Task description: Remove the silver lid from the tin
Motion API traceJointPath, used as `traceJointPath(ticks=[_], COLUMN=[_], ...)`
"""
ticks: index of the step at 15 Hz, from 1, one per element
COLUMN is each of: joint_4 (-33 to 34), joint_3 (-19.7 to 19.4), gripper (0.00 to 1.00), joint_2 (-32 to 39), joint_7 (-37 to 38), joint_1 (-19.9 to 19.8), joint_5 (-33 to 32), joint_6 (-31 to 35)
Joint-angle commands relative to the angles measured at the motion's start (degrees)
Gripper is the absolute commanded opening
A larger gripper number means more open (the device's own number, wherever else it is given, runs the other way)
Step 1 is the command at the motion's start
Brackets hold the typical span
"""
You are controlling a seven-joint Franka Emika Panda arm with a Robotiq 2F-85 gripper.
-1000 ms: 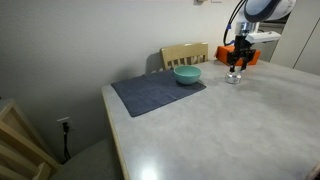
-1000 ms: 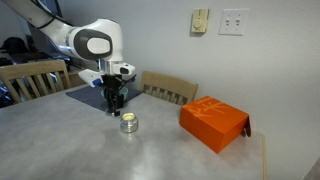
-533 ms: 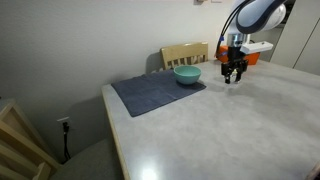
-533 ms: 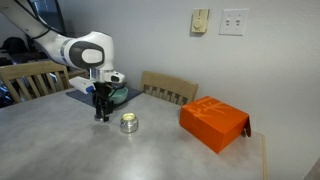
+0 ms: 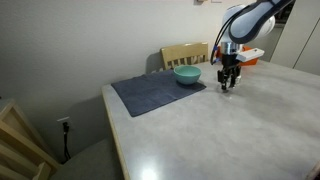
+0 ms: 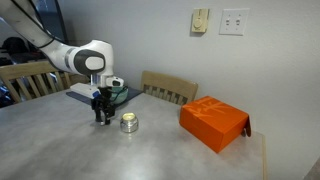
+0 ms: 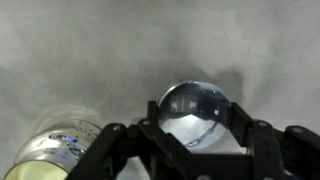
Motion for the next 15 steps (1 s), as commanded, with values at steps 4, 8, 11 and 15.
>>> traceJointPath(ticks=[4, 8, 11, 15], joint_4=[2.07, 2.30, 3.33, 5.25], joint_3=[1.91, 2.65, 2.47, 2.08], gripper=[0.44, 0.44, 0.44, 0.44], joint_2=[1.99, 2.46, 3.35, 5.30], joint_7=[-6.71, -9.41, -9.75, -9.50], joint_1=[-2.10, -3.03, -3.13, -2.87], joint_5=[0.14, 0.44, 0.23, -0.25], joint_6=[5.14, 8.04, 7.03, 5.63])
